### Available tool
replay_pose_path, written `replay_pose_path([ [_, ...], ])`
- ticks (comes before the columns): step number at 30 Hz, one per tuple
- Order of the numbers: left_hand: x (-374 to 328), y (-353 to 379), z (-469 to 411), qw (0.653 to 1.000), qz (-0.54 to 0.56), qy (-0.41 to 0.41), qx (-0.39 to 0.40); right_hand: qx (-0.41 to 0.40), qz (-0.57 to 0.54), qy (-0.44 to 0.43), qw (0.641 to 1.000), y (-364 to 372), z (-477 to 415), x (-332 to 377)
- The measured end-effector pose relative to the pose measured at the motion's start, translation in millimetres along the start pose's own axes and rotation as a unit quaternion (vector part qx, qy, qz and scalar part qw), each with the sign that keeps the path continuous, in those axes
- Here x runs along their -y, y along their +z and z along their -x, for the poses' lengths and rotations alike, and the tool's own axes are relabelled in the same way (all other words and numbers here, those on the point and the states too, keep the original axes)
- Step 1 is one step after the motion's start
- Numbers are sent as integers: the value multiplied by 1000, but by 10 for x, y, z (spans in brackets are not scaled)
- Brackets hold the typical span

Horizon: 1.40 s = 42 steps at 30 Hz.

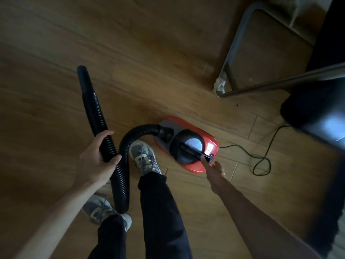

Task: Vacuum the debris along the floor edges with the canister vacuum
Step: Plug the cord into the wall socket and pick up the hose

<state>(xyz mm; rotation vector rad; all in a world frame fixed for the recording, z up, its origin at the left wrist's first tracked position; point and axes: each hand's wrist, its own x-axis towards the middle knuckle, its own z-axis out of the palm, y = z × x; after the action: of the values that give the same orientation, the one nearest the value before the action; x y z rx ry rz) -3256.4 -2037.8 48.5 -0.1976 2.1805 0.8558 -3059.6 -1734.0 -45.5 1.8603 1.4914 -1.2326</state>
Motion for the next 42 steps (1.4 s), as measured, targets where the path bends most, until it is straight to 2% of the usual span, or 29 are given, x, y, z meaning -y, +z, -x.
replay_pose_path([
  [2,59,88,3,1000,10,-5,5,23,6,-53,998,-18,-117,-44],
  [8,142,255,-27,999,28,-14,34,94,-65,-73,991,-54,-312,-168],
  [12,91,344,-70,998,4,28,57,129,-85,-79,985,-70,-391,-241],
  [17,24,494,-142,995,-20,85,45,128,-86,-70,986,-64,-392,-250],
  [24,-124,638,-152,996,-23,66,61,149,-98,-74,981,-68,-291,-139],
  [33,-106,735,-171,995,-16,59,82,254,-100,-99,957,-127,-265,-47],
  [38,-58,781,-207,994,-7,63,87,257,-84,-71,960,-161,-262,-13],
  [42,-21,678,-156,995,-15,69,74,188,-87,-30,978,-158,-243,35],
])
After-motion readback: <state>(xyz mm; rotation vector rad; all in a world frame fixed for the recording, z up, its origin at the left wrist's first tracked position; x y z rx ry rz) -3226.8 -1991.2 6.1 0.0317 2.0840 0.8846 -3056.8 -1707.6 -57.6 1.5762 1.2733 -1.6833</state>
